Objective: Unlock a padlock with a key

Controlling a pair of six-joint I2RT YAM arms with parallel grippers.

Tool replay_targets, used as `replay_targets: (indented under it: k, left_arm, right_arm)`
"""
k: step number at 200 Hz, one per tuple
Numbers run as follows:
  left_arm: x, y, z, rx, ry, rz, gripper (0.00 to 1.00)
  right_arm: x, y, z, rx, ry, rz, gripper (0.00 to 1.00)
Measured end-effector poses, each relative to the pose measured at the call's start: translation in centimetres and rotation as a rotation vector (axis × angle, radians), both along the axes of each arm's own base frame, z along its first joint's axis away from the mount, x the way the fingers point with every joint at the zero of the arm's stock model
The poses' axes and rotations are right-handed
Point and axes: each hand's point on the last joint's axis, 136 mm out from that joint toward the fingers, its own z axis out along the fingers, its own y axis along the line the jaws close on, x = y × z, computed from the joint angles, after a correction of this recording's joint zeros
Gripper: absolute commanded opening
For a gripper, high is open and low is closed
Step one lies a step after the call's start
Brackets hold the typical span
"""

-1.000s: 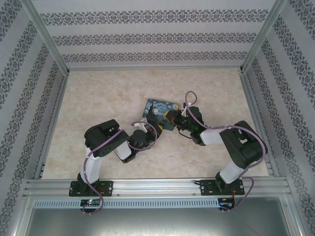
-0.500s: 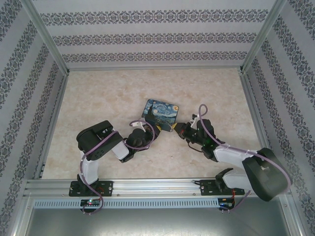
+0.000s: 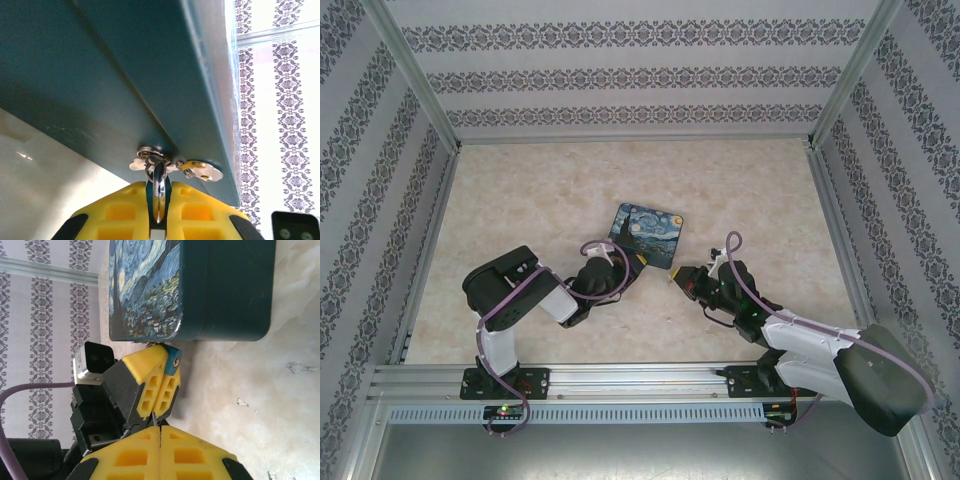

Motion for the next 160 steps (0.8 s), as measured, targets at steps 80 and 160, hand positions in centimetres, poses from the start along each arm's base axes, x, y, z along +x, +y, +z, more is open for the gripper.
replay_targets:
  k: [80, 160]
  left_arm:
    - [-0.7, -0.8, 1.8, -0.097, 0.054, -0.033, 0.0]
    - [-0.7, -1.0, 2.8, -0.156, 0.081, -0.025, 0.0]
  right_arm:
    - [-0.2, 0.2, -1.8, -0.029, 0.05, 0.0, 0.0]
    - [0.4, 1.5, -1.7, -0.012, 0.057, -0.014, 0.0]
